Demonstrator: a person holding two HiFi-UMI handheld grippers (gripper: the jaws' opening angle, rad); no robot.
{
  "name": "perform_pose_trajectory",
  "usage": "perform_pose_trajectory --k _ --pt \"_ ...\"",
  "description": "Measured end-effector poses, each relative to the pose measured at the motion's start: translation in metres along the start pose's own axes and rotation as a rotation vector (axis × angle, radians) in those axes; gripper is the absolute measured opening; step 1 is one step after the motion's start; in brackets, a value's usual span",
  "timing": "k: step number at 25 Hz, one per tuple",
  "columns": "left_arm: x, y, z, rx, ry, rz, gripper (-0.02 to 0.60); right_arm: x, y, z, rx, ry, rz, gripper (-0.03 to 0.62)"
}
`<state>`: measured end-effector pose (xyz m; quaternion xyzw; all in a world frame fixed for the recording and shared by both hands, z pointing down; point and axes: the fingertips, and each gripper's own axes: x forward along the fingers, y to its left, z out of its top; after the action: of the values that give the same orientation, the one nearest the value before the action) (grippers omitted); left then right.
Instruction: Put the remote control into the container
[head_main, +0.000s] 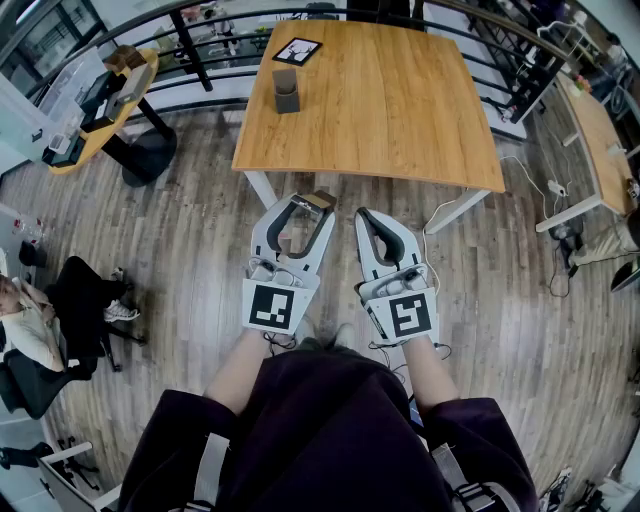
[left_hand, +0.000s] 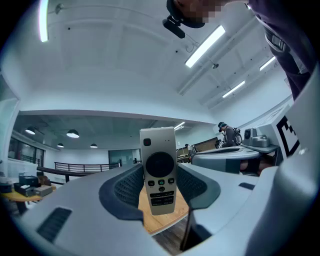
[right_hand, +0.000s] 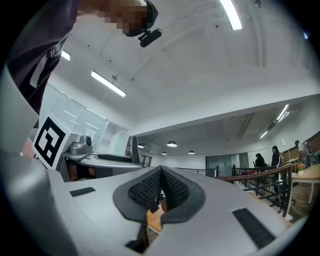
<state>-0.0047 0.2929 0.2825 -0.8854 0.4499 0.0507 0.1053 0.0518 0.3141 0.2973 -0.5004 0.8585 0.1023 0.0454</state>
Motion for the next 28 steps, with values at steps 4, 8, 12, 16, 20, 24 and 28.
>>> perform_pose_trajectory --k 4,8,12,16,20,24,28 --pt "0.0 0.003 0.001 -0.005 -0.007 -0.001 0.209 0.003 0.002 -0.001 0.005 -0.005 0.002 0.018" --pt "0.0 0.017 -0.002 -0.006 -0.003 0.001 0.209 0.017 0.01 -0.007 0.012 -0.004 0.007 0.018" --pt "-0.005 0.039 -0.006 -0.008 0.003 -0.006 0.209 0.035 0.026 -0.013 0.014 0.012 0.004 0.018" --pt "-0.009 0.064 -0.01 -0.006 0.009 -0.025 0.209 0.057 0.038 -0.018 0.01 0.023 -0.014 0.018" --pt "-0.011 0.082 -0.015 -0.021 0.013 -0.044 0.209 0.078 0.048 -0.015 0.035 0.003 -0.043 0.018" --pt "-0.009 0.097 -0.022 -0.032 0.019 -0.055 0.209 0.088 0.053 -0.028 -0.012 0.045 -0.039 0.018" --pt "-0.004 0.109 -0.026 -0.023 0.014 -0.066 0.209 0.102 0.051 -0.033 -0.015 0.055 -0.049 0.018"
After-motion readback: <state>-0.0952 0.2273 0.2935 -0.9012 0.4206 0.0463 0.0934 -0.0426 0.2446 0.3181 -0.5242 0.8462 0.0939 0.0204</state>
